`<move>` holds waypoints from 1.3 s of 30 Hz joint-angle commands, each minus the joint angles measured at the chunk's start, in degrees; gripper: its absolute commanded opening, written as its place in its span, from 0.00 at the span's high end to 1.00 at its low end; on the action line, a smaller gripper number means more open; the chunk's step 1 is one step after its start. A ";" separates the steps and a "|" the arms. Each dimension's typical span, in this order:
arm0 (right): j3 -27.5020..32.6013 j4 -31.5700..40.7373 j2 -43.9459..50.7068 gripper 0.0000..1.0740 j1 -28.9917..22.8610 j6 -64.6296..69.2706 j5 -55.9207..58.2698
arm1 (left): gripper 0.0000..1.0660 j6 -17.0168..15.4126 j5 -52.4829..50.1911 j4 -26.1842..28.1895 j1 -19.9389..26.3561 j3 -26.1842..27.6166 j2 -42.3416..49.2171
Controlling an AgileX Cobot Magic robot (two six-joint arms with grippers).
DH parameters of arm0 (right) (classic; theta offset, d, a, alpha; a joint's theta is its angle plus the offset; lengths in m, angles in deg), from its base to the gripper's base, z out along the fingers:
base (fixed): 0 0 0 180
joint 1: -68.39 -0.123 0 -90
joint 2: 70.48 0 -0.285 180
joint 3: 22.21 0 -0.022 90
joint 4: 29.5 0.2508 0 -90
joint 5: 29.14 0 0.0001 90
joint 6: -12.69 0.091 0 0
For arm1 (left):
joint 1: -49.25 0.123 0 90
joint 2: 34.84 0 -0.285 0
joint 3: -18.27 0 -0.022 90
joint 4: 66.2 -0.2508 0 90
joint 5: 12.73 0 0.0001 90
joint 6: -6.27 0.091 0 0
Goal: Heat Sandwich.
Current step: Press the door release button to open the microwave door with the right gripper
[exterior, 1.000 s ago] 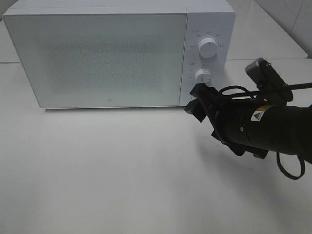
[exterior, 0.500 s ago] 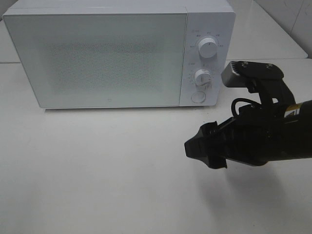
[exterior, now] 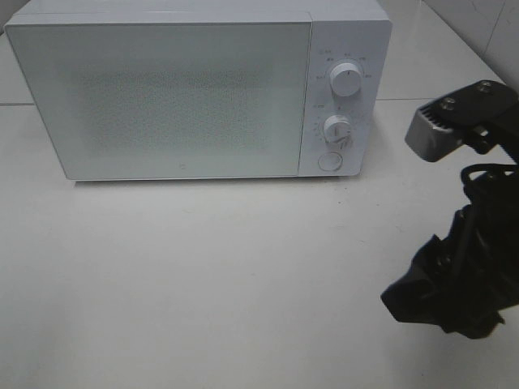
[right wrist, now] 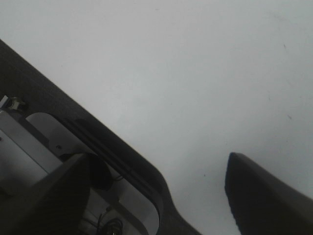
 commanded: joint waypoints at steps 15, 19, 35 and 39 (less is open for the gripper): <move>0.69 -1.15 26.30 0.30 0.40 1.95 12.49 | 0.08 -0.29 -0.74 0.06 0.17 -0.11 1.32; 2.06 -1.55 32.09 0.30 4.24 3.38 14.73 | 0.08 -0.29 -0.74 0.06 0.17 -0.11 1.32; 7.33 -8.19 52.77 0.30 25.44 3.38 16.10 | 0.08 -0.29 -0.74 0.06 0.17 -0.11 1.32; 8.71 -8.94 56.15 0.30 28.76 3.38 14.61 | 0.08 -0.29 -0.74 0.06 0.17 -0.11 1.32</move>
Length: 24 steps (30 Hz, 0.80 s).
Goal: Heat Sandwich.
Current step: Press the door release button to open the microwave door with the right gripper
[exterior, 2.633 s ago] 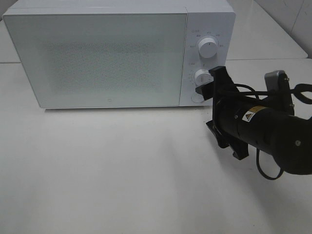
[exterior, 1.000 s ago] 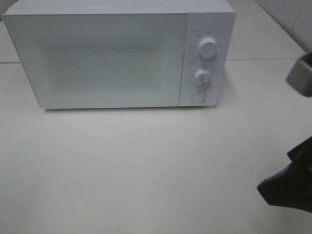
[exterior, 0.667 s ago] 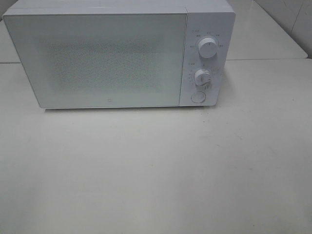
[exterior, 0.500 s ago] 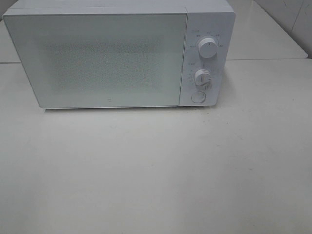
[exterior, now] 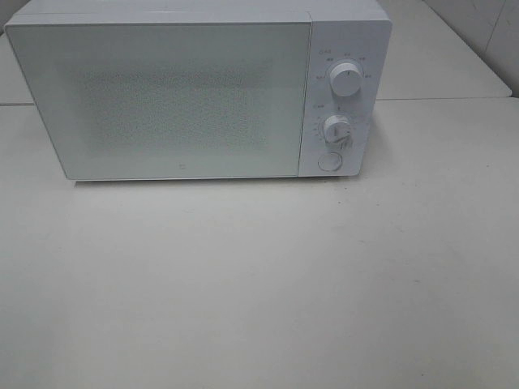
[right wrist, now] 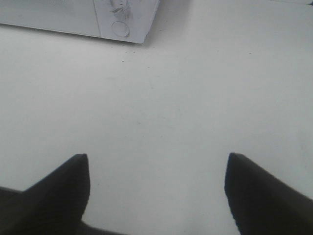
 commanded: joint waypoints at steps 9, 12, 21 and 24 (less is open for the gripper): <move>1.60 -0.97 7.10 0.30 5.67 0.29 -2.58 | 0.08 -0.29 -0.74 0.06 0.17 -0.11 1.09; 1.60 -0.97 7.10 0.30 5.67 0.34 -2.58 | 0.08 -0.29 -0.74 0.06 0.17 -0.11 0.92; 1.60 -0.92 7.10 0.30 5.67 0.29 -2.58 | 0.08 -0.23 -0.74 0.06 0.17 -0.11 0.92; 1.03 -0.52 6.42 0.30 5.67 0.40 -2.81 | 0.08 -0.23 -0.74 0.06 0.17 -0.11 0.92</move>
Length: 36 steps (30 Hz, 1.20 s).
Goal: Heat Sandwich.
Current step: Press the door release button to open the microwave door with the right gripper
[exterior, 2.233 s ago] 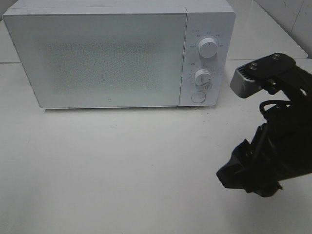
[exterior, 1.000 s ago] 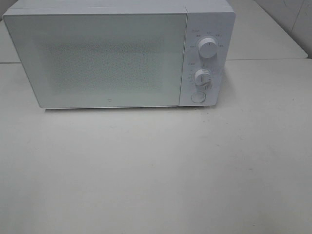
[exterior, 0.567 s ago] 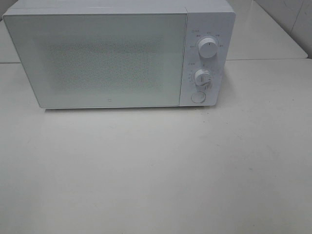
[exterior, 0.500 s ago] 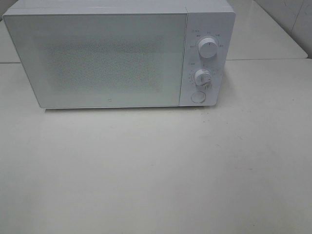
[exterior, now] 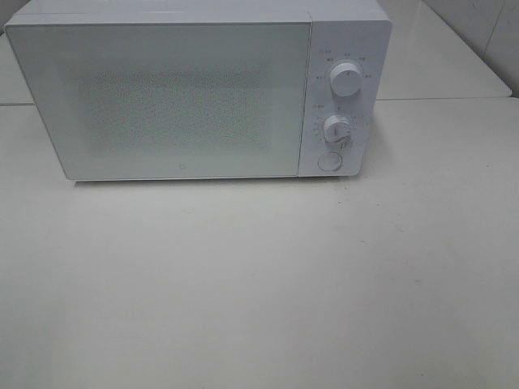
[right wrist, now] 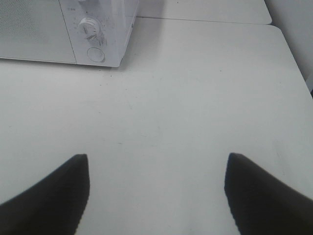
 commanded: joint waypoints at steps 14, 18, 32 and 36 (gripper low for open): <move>-3.27 1.09 -10.71 0.30 0.40 0.80 -15.81 | 0.08 -0.23 -0.74 0.06 0.17 -0.11 0.92; -3.27 1.09 -14.61 0.30 0.40 0.80 -22.57 | 0.08 -0.23 -0.74 0.06 0.17 -0.11 0.92; -3.27 1.09 -31.05 0.30 0.40 0.80 -39.19 | 0.08 -0.23 -0.74 0.06 0.17 -0.11 0.92; -3.27 1.09 -35.98 0.30 0.40 0.80 -43.03 | 0.08 -0.23 -0.74 0.06 0.17 -0.11 0.92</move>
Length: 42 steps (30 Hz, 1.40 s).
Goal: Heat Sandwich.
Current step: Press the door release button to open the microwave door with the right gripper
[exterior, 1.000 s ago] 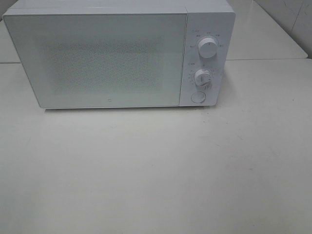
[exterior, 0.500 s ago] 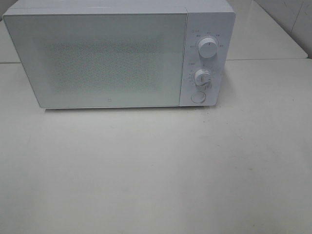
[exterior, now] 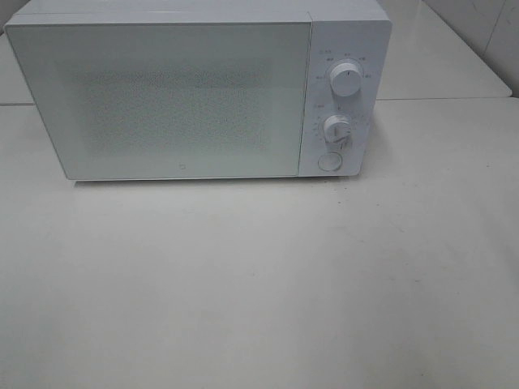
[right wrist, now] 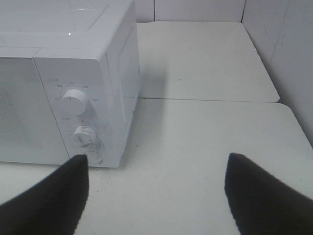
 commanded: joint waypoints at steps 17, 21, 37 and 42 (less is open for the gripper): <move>-0.34 -0.17 -25.15 0.30 0.40 0.00 -22.12 | 0.08 -0.23 -0.74 0.06 0.17 -0.11 0.92; -0.34 -0.17 -30.83 0.30 0.40 0.57 -26.70 | 0.08 -0.23 -0.74 0.06 0.17 -0.11 0.92; 8.71 0.74 -46.75 0.30 -0.11 0.92 -57.24 | 0.08 -0.23 -0.74 0.06 0.17 -0.11 0.92; 11.12 8.31 -49.85 0.30 -6.30 -4.30 -62.22 | 0.08 -0.23 -0.74 0.06 0.17 -0.11 0.92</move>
